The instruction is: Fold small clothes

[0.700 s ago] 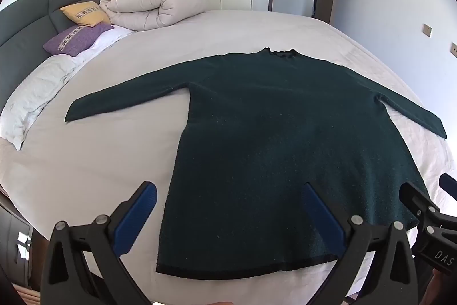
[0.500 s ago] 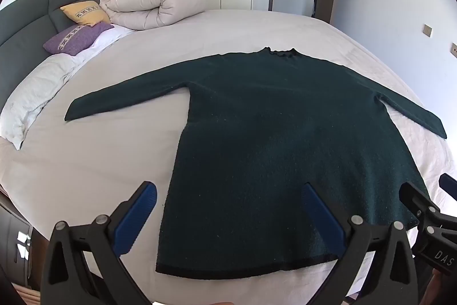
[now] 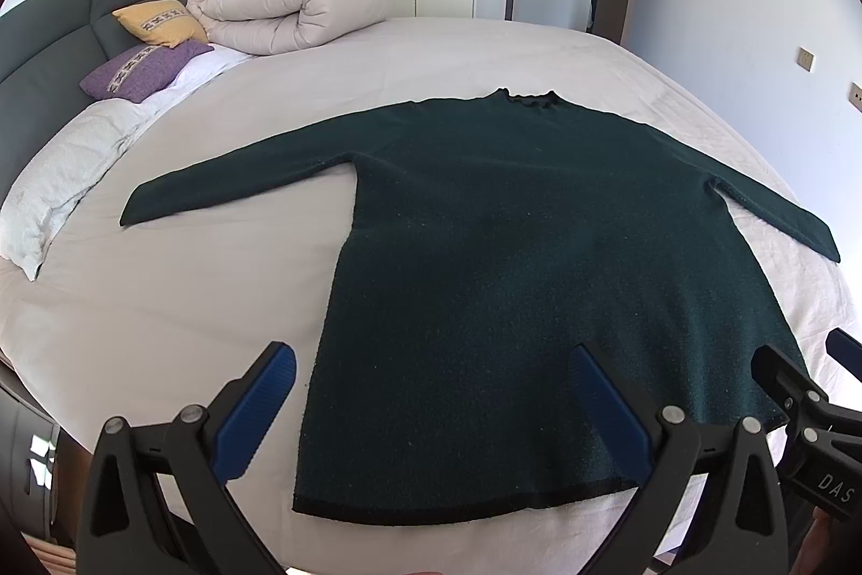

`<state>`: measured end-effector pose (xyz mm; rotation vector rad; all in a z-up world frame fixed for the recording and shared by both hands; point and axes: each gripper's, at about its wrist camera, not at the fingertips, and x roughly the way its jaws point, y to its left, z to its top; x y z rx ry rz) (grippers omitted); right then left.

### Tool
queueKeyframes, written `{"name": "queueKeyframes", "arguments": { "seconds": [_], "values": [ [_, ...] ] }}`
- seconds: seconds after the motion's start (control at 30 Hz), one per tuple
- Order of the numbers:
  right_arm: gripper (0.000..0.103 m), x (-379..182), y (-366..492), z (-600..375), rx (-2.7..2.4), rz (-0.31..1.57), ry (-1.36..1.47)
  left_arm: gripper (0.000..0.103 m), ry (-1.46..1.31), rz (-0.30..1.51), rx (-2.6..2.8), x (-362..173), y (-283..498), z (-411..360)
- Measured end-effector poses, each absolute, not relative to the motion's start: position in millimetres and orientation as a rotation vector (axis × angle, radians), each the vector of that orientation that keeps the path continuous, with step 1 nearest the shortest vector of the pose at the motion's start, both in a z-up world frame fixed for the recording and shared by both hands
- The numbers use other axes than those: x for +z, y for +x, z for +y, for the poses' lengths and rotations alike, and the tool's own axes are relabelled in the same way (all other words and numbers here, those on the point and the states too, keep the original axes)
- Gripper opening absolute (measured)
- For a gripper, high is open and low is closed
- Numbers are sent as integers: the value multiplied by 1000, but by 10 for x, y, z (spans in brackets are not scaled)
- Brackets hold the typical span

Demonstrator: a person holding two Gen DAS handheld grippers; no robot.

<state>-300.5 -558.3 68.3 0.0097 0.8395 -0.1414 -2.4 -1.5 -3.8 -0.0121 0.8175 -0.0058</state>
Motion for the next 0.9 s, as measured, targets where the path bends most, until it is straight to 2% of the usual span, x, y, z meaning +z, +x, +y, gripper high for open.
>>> {"name": "queueKeyframes", "arguments": {
  "seconds": [0.9],
  "values": [
    [103,633,-3018,-5549,-139,842,11,103,-26,829,-13,-35,19,18]
  ]
}}
